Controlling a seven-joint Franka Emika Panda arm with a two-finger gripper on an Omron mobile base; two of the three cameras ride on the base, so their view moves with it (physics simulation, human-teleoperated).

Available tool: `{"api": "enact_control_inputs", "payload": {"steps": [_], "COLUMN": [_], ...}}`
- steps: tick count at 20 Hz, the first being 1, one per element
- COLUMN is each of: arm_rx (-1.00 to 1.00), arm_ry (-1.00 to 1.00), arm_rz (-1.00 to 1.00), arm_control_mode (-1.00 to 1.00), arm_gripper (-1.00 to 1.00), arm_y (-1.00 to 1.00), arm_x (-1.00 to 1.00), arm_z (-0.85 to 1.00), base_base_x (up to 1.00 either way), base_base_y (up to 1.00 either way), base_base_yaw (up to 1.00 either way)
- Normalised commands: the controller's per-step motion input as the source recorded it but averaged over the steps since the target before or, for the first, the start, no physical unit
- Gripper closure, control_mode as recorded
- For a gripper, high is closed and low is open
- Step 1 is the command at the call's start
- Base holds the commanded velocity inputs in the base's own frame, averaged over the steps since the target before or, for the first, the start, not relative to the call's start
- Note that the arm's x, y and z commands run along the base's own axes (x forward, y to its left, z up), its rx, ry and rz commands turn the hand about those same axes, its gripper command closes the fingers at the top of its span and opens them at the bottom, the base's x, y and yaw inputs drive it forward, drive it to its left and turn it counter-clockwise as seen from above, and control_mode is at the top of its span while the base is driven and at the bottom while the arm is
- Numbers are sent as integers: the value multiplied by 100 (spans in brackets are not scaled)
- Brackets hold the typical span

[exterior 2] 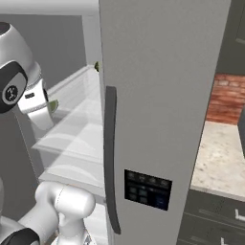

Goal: Transport the steak and lemon wedge to the fridge. Place the steak on the rack containing meat and place the lemon wedge on the rack containing the vegetable, ensuring meats and vegetables are on different racks.

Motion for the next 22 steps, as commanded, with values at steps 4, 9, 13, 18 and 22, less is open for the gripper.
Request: {"api": "enact_control_inputs", "payload": {"steps": [4, 9, 13, 18, 22], "arm_rx": [0, 0, 0, 0, 0], "arm_ry": [0, 0, 0, -3, -5], "arm_rz": [0, 0, 0, 6, 21], "arm_control_mode": [100, 100, 100, -100, -100], "arm_gripper": [100, 100, 100, 100, 100], "arm_y": [0, 0, 0, 0, 10], "arm_x": [0, 0, 0, 10, 74], "arm_z": [0, 0, 0, -7, -30], "base_base_x": [100, 44, 18, 25, 0], "base_base_y": [58, 40, 0, 0, 0], "base_base_yaw": [5, 15, 34, 28, 0]}}
